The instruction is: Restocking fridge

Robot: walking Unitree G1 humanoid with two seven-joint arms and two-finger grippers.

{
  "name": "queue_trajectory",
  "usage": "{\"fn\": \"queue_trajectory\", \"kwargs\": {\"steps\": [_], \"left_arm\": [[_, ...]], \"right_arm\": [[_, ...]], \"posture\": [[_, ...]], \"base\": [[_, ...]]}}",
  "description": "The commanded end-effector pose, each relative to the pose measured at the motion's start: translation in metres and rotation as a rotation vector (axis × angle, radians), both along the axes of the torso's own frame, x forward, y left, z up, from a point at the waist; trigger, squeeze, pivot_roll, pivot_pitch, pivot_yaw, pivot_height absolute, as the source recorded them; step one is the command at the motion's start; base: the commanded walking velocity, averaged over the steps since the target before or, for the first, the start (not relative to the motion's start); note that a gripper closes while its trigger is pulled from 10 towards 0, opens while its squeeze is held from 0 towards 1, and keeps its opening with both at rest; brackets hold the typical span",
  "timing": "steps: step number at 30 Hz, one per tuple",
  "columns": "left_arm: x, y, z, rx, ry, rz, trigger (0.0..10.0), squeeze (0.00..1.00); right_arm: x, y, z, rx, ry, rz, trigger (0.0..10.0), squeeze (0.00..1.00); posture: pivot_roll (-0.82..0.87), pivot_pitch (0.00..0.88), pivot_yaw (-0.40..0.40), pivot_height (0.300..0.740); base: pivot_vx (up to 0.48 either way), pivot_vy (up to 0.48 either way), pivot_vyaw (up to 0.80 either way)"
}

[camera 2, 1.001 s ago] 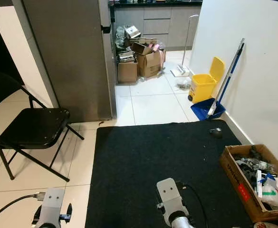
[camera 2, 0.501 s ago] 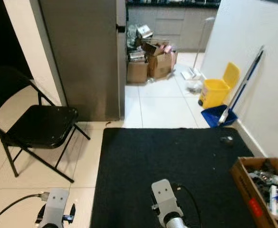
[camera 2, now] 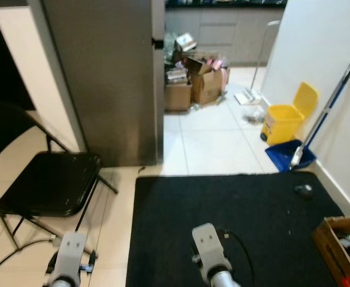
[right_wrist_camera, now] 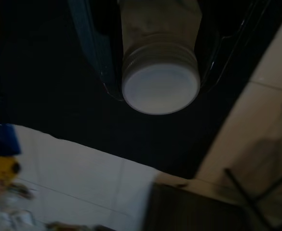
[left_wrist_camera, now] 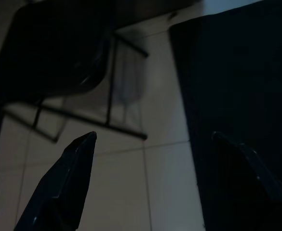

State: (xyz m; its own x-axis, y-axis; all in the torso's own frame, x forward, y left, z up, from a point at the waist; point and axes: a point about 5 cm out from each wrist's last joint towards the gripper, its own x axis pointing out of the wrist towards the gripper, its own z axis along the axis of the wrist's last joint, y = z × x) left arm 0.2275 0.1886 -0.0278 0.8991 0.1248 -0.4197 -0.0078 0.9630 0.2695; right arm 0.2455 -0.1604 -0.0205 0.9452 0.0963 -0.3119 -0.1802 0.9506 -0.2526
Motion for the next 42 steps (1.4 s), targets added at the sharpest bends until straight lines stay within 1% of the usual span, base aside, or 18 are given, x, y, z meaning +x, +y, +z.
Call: {"fn": "queue_trajectory", "kwargs": {"steps": [1,10,42], "left_arm": [[-0.0046,0.0000,-0.0033,0.004,0.014,-0.003,10.0,0.00],[-0.0027,-0.0011,-0.0029,0.002,0.011,-0.007,10.0,0.00],[0.0002,-0.0051,-0.0015,0.001,0.001,-0.016,10.0,0.00]], "right_arm": [[0.0032,0.0003,0.0038,0.011,-0.026,-0.009,10.0,0.00],[0.0039,-0.0001,0.0044,0.006,-0.029,-0.007,10.0,0.00],[0.0037,-0.0004,0.0038,-0.010,-0.029,-0.001,10.0,0.00]], "posture": [[-0.06,0.032,0.003,0.740],[-0.06,0.028,0.002,0.740],[-0.07,0.025,0.005,0.740]], "base": [[0.379,0.000,-0.72],[0.380,0.000,-0.71],[0.378,0.000,0.00]]}}
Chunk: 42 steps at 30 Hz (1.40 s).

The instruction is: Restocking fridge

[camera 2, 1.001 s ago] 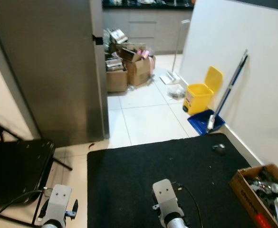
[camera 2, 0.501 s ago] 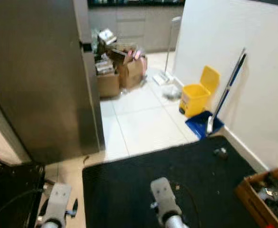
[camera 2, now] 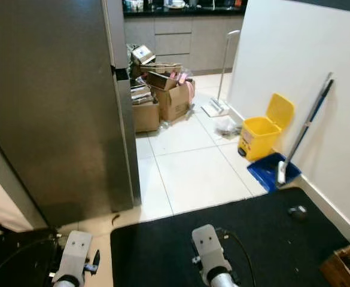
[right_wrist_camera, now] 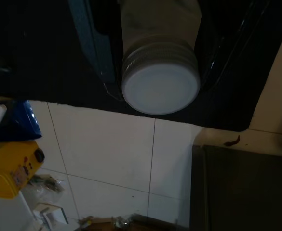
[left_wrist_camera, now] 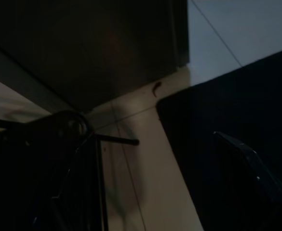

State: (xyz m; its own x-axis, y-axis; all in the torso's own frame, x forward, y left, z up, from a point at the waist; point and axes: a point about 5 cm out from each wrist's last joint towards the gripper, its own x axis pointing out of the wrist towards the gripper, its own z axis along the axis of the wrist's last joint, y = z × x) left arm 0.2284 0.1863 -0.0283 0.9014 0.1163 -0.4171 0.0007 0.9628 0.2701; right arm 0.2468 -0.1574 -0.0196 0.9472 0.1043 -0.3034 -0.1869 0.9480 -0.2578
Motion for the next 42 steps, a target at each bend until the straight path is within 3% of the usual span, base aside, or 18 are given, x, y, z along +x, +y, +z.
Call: {"fn": "queue_trajectory", "kwargs": {"steps": [1,22,37,42], "left_arm": [[-0.0007,-0.0029,-0.0011,0.000,0.004,-0.007,10.0,0.00],[0.0000,-0.0034,-0.0010,0.000,0.004,-0.010,10.0,0.00],[0.0015,-0.0040,-0.0007,0.000,0.002,-0.015,10.0,0.00],[0.0017,-0.0040,-0.0006,-0.001,0.002,-0.014,10.0,0.00]], "right_arm": [[0.0024,-0.0035,0.0029,-0.006,-0.020,-0.011,10.0,0.00],[0.0013,-0.0035,0.0016,0.002,-0.012,-0.017,10.0,0.00],[0.0011,-0.0035,0.0014,0.003,-0.012,-0.018,10.0,0.00],[0.0013,-0.0028,0.0016,-0.008,-0.015,-0.008,10.0,0.00]], "posture": [[-0.07,0.025,0.005,0.740],[-0.08,0.022,0.005,0.740],[-0.08,0.018,0.008,0.740],[-0.08,0.017,0.008,0.740]], "base": [[0.382,0.000,0.00],[0.378,0.000,0.00],[0.379,0.000,-0.62],[0.287,0.000,0.00]]}}
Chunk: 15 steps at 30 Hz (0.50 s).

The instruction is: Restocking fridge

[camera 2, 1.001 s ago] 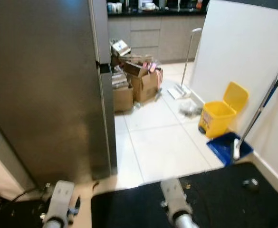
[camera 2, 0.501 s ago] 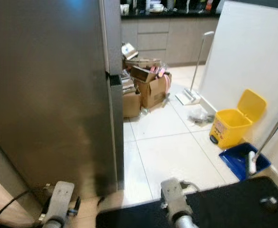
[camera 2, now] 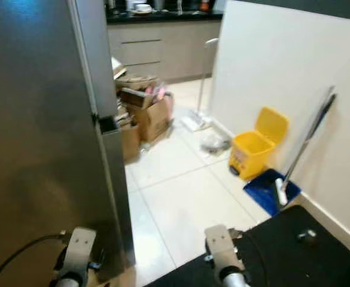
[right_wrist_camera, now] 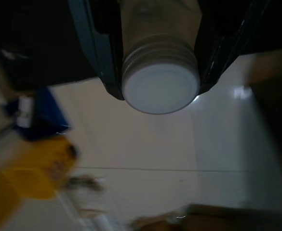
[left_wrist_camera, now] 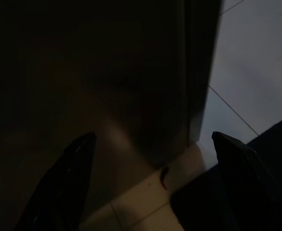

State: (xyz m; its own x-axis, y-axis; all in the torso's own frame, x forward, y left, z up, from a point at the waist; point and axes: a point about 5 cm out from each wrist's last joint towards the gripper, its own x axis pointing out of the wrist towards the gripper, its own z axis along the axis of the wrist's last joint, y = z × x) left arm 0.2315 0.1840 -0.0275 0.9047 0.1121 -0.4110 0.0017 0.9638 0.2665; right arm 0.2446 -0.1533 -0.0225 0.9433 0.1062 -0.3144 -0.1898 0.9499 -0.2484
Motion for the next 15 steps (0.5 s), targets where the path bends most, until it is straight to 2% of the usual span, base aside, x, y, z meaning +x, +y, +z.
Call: {"fn": "queue_trajectory", "kwargs": {"steps": [1,15], "left_arm": [[-0.0014,-0.0016,-0.0014,0.003,0.009,-0.010,10.0,0.00],[-0.0021,-0.0018,-0.0013,-0.003,0.003,-0.006,10.0,0.00]], "right_arm": [[0.0034,-0.0066,0.0044,-0.016,-0.027,-0.006,10.0,0.00],[0.0037,-0.0054,0.0045,-0.020,-0.027,0.005,10.0,0.00]], "posture": [[-0.08,0.017,0.008,0.740],[-0.08,0.017,0.005,0.740]], "base": [[0.000,0.000,0.00],[0.000,0.000,0.00]]}}
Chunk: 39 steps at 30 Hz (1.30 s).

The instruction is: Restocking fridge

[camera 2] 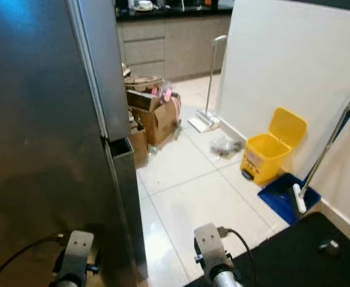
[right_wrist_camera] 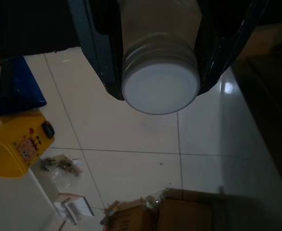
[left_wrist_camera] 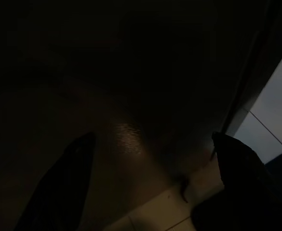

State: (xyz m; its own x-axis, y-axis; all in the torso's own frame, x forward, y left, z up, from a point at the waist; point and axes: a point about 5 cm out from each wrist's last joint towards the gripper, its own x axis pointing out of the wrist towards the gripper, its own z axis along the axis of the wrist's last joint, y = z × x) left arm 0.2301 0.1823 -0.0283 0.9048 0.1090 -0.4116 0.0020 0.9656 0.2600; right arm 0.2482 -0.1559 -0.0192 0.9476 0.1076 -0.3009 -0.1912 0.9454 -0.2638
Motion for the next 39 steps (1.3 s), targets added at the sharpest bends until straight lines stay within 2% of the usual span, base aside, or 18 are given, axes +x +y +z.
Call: {"fn": "queue_trajectory", "kwargs": {"steps": [1,16,33,39], "left_arm": [[-0.0006,-0.0003,-0.0006,0.008,0.004,-0.008,10.0,0.00],[-0.0011,-0.0024,-0.0015,0.025,0.013,-0.040,10.0,0.00],[-0.0020,-0.0013,-0.0023,0.020,0.018,-0.021,10.0,0.00],[-0.0022,0.0017,-0.0032,0.029,0.028,0.003,10.0,0.00]], "right_arm": [[0.0001,-0.0029,0.0013,-0.007,-0.012,0.000,10.0,0.00],[-0.0002,-0.0009,0.0009,-0.015,-0.011,0.012,10.0,0.00],[-0.0015,0.0014,-0.0002,-0.019,-0.007,0.021,10.0,0.00],[-0.0014,0.0012,-0.0002,-0.020,-0.006,0.022,10.0,0.00]], "posture": [[-0.08,0.017,0.005,0.740],[-0.08,0.018,0.005,0.740],[-0.08,0.020,0.006,0.740],[-0.08,0.019,0.005,0.740]], "base": [[0.000,0.000,0.00],[0.000,-0.054,0.00],[0.329,-0.339,0.00],[0.152,-0.129,0.00]]}}
